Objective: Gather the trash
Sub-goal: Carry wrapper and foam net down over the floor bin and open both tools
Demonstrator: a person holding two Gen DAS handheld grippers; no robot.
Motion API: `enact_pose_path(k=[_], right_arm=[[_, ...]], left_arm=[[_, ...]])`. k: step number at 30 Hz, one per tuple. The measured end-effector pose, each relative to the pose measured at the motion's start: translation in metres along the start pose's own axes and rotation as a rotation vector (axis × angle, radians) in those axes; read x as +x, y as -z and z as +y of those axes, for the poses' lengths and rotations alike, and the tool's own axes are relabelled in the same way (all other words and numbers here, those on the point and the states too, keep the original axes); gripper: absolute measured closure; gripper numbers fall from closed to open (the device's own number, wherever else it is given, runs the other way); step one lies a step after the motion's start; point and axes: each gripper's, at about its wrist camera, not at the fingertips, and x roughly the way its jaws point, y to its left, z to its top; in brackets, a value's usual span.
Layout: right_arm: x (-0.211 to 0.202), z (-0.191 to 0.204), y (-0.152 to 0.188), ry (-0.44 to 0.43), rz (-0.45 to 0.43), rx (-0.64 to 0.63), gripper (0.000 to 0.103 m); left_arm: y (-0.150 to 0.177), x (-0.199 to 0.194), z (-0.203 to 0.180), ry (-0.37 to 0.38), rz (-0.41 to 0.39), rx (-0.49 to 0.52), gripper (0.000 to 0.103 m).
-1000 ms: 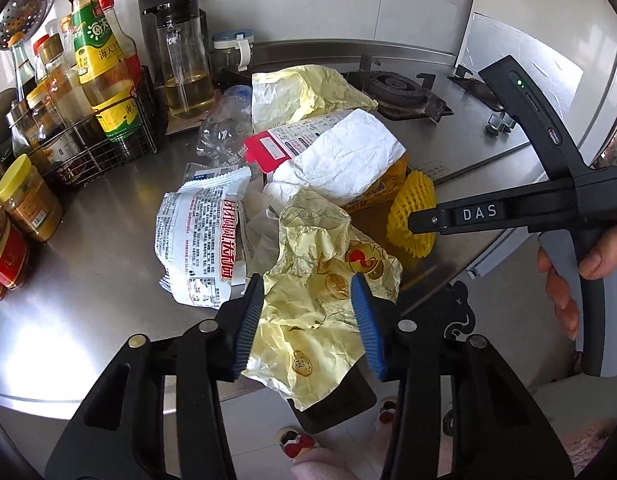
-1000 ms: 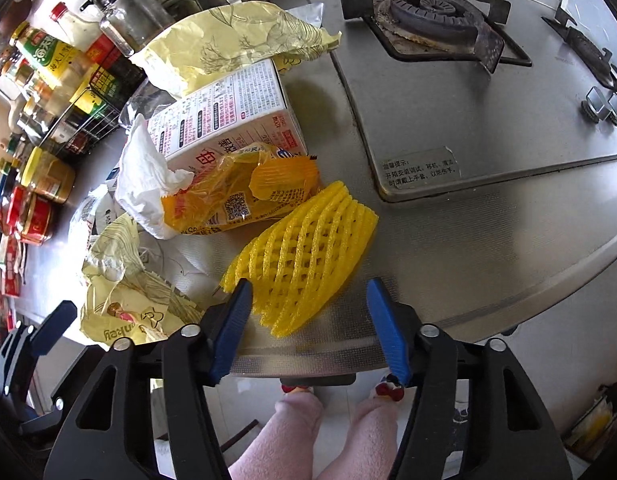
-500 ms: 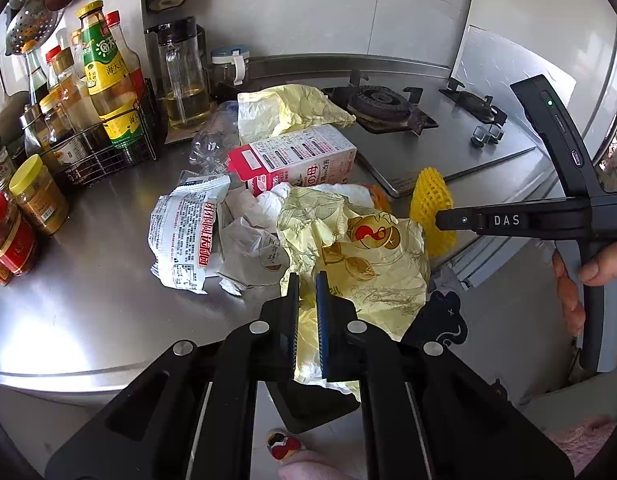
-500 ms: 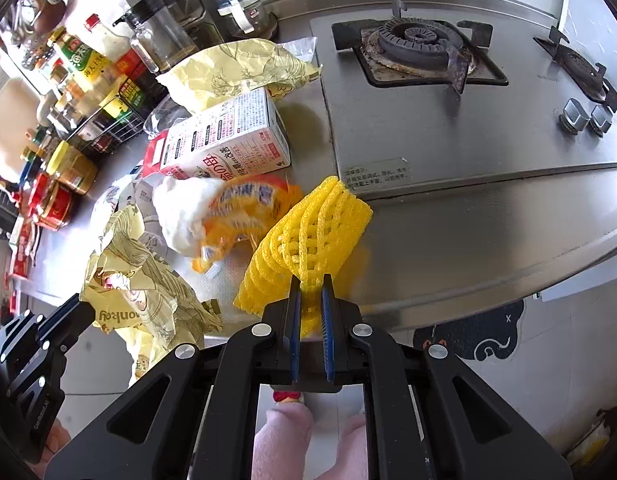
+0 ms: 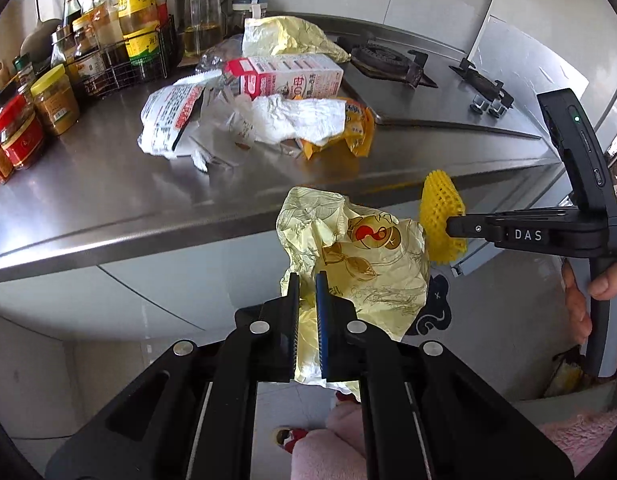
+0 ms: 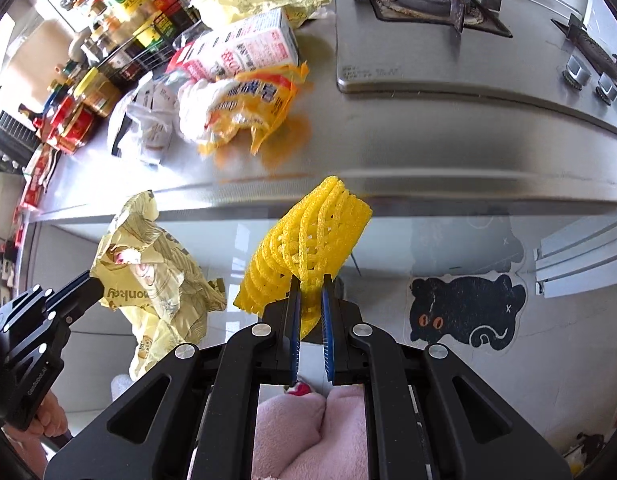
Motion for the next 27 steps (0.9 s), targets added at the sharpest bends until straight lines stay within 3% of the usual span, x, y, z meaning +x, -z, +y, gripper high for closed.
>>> enact_pose_path(k=[4,10,16,19,22,26,27], right_arm=[[0.035,0.014,0.035,-0.042,0.075,0.015,0.092],[0.111,0.014,0.057,-0.083,0.085,0.07,0.092],[0.211,0.015,0.067,-0.076,0.111,0.075,0.092],[0.258,0.005,0.07,-0.078,0.157,0.149,0.092],[0.295,-0.006,0.07,-0.096,0.203,0.233,0.089],[0.318,-0.01,0.064,-0.113,0.233,0.262,0.088],[0.319,-0.01,0.062,-0.11,0.232,0.259,0.082]], left_arm=[[0.036,0.024,0.025,0.005,0.095,-0.06,0.097],[0.083,0.081,0.048,-0.008,0.166,-0.097,0.097],[0.136,0.188,0.076,-0.043,0.255,-0.232,0.097],[0.155,0.237,0.079,-0.094,0.293,-0.206,0.096],[0.167,0.27,0.087,-0.079,0.337,-0.242,0.096],[0.168,0.288,0.095,-0.052,0.344,-0.254,0.085],[0.169,0.29,0.096,-0.052,0.343,-0.253,0.079]])
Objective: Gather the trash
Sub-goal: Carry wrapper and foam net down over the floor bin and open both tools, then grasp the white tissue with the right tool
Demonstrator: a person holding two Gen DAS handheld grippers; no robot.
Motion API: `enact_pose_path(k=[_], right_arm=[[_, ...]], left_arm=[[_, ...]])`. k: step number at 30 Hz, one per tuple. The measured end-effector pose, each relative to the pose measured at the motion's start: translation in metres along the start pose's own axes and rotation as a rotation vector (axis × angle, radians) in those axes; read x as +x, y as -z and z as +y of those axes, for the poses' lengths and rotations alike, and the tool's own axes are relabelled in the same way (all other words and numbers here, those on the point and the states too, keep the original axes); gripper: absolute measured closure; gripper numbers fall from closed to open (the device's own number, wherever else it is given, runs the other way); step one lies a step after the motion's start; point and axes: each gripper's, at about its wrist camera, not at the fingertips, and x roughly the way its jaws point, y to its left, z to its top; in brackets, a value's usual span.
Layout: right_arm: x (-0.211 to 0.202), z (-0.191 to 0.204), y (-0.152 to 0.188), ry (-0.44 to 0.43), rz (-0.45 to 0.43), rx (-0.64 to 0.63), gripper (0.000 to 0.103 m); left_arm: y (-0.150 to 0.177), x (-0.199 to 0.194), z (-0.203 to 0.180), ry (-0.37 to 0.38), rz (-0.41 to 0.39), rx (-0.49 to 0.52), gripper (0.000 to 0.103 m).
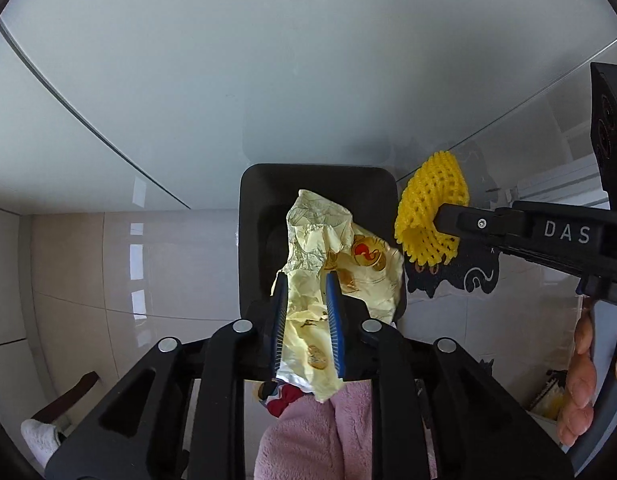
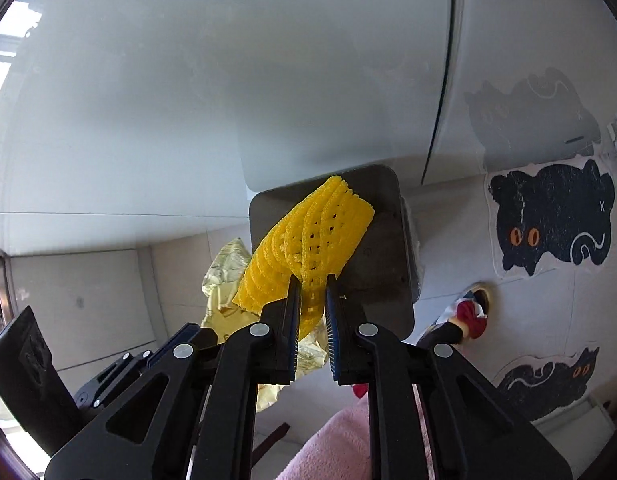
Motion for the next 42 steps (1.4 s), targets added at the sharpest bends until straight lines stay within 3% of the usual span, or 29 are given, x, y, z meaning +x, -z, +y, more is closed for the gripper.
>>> enact_pose_path(k=[3,8,10,11,13,15,19,23,26,31,36,38,40,42], right_arm=[[-0.006,-0.001,-0.003,-0.016,-0.014,0.022,0.037],[-0.029,0.004,-0.004,-0.016,-0.033,0.015,0.037],[-0.046,0.008,-0.003,-0.012,-0.05,0.001,0.035],[-0.057,0.011,-0.002,-0.007,-0.067,-0.014,0.03],[-0.086,0.017,0.003,0.009,-0.121,-0.051,0.013],[-0.124,0.026,0.01,0.026,-0.199,-0.096,0.003],[-0.199,0.044,0.023,0.041,-0.322,-0.195,0.003],[-0.265,0.058,0.031,0.04,-0.452,-0.265,0.003],[-0.307,0.067,0.029,0.02,-0.53,-0.292,0.003],[-0.353,0.072,0.012,-0.023,-0.625,-0.297,0.003],[-0.363,0.073,-0.013,-0.047,-0.642,-0.299,0.004],[-0.363,0.073,-0.023,-0.058,-0.627,-0.307,0.012],[-0.359,0.079,-0.032,-0.066,-0.598,-0.334,0.03],[-0.357,0.09,-0.039,-0.074,-0.592,-0.371,0.041]], left_arm=[[-0.002,-0.001,0.003,0.002,0.006,-0.009,0.074],[-0.01,-0.02,0.0,0.002,-0.019,-0.01,0.067],[-0.008,-0.036,0.001,0.0,-0.035,-0.019,0.056],[-0.011,-0.048,-0.003,-0.006,-0.05,-0.023,0.051],[-0.011,-0.077,-0.006,-0.008,-0.1,-0.028,0.028],[-0.017,-0.111,-0.007,-0.022,-0.147,-0.028,0.019],[-0.026,-0.178,-0.013,-0.025,-0.256,-0.032,0.008],[-0.03,-0.238,-0.019,0.0,-0.38,-0.024,0.008],[-0.038,-0.275,-0.025,0.008,-0.43,-0.029,0.008],[-0.059,-0.322,-0.036,0.043,-0.503,-0.01,0.008],[-0.084,-0.352,-0.044,0.077,-0.563,-0.016,0.012],[-0.093,-0.355,-0.048,0.084,-0.579,-0.011,0.019],[-0.102,-0.356,-0.051,0.092,-0.585,-0.004,0.028],[-0.11,-0.352,-0.057,0.091,-0.585,0.011,0.034]])
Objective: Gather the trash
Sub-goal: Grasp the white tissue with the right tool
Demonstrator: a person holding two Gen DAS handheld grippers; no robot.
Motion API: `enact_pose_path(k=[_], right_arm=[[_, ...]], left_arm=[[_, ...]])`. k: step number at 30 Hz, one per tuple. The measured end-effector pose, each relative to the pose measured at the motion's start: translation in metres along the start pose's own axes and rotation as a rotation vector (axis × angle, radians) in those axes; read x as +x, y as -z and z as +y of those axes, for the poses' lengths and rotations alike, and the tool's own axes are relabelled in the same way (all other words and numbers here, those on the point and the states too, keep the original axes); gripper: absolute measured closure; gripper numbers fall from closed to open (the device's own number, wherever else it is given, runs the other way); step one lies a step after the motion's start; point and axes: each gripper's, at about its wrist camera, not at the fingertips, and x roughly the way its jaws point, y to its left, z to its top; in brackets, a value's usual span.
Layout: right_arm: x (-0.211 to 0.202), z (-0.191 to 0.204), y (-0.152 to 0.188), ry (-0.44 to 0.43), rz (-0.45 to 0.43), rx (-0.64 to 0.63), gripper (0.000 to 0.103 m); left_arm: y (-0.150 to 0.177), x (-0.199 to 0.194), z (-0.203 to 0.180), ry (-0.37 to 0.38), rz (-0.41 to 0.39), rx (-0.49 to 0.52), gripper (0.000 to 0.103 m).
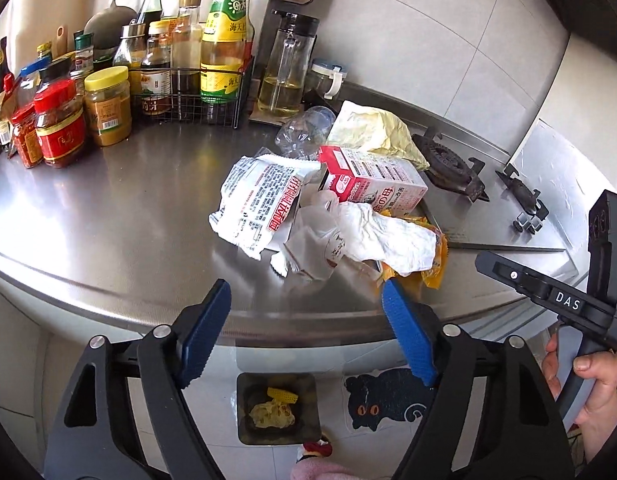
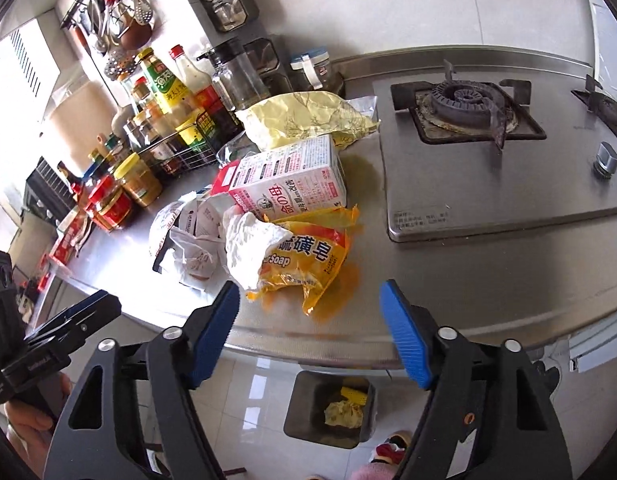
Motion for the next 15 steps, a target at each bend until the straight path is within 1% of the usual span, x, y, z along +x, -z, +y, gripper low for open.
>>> enact_pose_path(k=[1,3,4,7,10,15], right_arm=[[0.004,0.004,-0.003,-0.025,0.005,-0.013,0.047],[0.015,0.014,-0.008,-0.088,0.041,-0.029,0.055],[0.021,0.018,-0.009,-0.101,0.06,-0.039,0.058],[0.034,0.03,-0.011,-0.103,0.087,-0.077,0.065],[0.043,0.031,-0.014,-0.089,0.12,-0.08,0.074],[0.05,0.026,-0.016,-0.084,0.146,-0.071,0.076]], left_arm=[[-0.003,0.003,-0.001,0.001,0.0,0.01,0.039],[-0.007,0.01,-0.003,0.006,0.002,0.028,0.046],[-0.009,0.013,-0.003,0.008,0.003,0.033,0.047],[-0.014,0.023,-0.003,0.015,0.014,0.044,0.052],[-0.018,0.031,-0.004,0.025,0.022,0.056,0.057],[-0.023,0.047,-0.002,0.022,0.051,0.057,0.057]])
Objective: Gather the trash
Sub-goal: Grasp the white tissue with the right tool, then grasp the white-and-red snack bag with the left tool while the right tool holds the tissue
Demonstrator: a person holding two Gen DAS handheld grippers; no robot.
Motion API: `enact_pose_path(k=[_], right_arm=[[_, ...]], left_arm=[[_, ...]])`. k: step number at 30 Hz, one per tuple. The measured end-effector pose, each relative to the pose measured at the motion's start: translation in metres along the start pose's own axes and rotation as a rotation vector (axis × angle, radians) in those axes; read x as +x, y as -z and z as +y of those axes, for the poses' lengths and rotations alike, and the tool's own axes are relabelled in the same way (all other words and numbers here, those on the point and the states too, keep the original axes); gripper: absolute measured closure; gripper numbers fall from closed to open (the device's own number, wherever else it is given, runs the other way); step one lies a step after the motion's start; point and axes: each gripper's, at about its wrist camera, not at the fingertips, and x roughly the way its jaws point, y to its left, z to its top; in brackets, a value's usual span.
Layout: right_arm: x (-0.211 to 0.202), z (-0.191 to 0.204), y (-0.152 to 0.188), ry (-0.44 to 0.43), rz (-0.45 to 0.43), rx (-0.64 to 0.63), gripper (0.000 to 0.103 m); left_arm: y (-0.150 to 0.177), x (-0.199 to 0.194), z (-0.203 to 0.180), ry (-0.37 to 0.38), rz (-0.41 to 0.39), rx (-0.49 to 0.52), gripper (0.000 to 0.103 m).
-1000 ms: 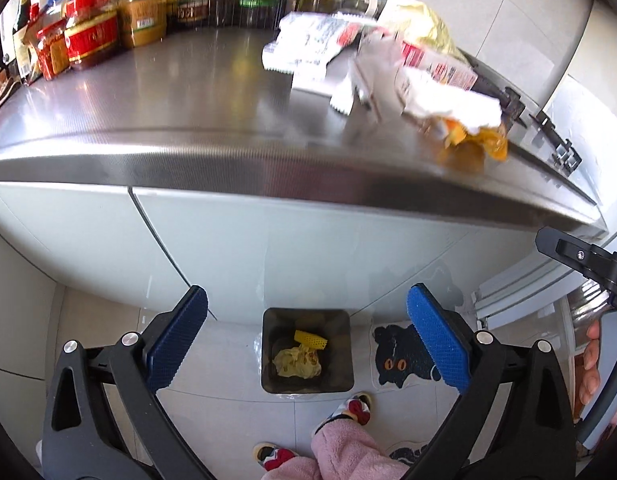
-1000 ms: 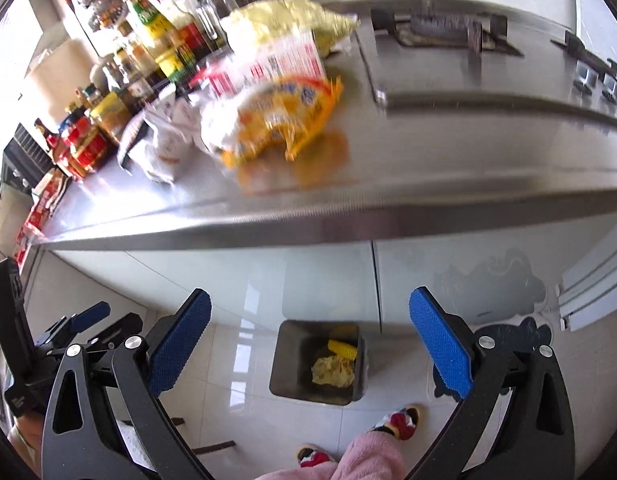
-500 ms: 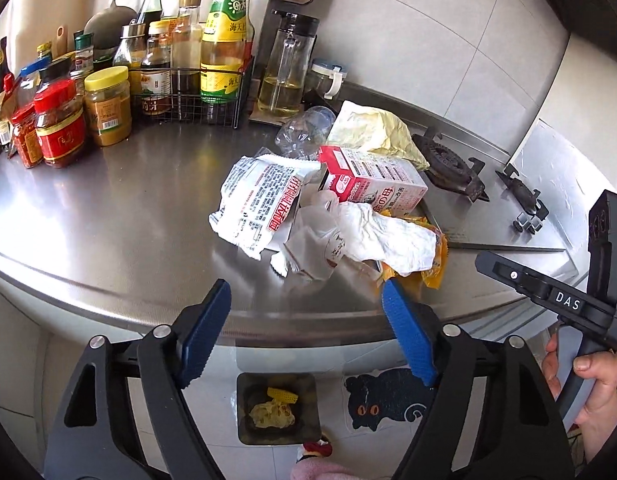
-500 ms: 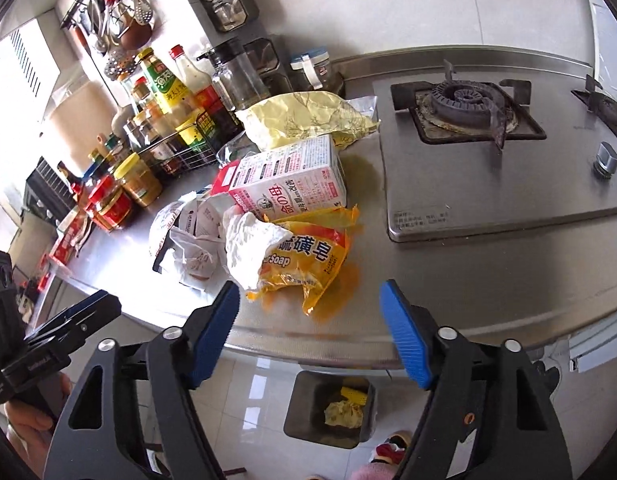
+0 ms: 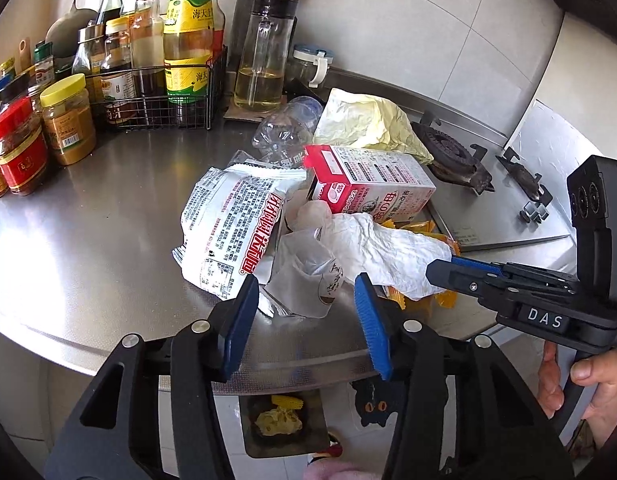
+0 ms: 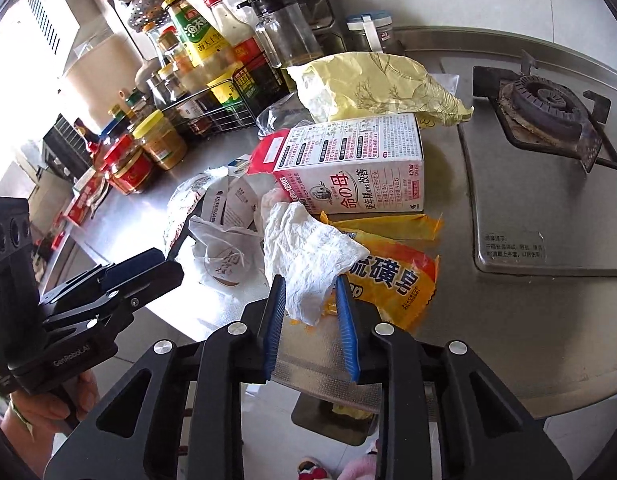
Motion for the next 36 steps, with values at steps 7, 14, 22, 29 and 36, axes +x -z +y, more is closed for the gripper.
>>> enact_pose_path(k=[7,14,22,29,36], right_arm=[[0.002,0.002,-0.006,0.003,0.002,-0.025,0.094],[-0.007,0.003,-0.008,0.008,-0.032,-0.056,0.101],[-0.028,0.003,-0.01,0.005,-0.091,-0.044,0.101],[-0.051,0.01,-0.011,0.025,-0.145,-0.047,0.101],[-0.062,0.014,-0.003,0.034,-0.154,-0.036,0.101]], left_arm=[[0.0,0.021,0.004,-0.017,0.05,-0.008,0.057],[0.0,0.029,-0.001,0.009,0.063,0.015,0.083],[-0.003,0.012,-0.013,0.034,0.029,0.044,0.097],[-0.008,-0.011,-0.026,0.04,-0.009,0.085,0.098],[0.001,-0.008,-0.029,0.037,0.016,0.108,0.097]])
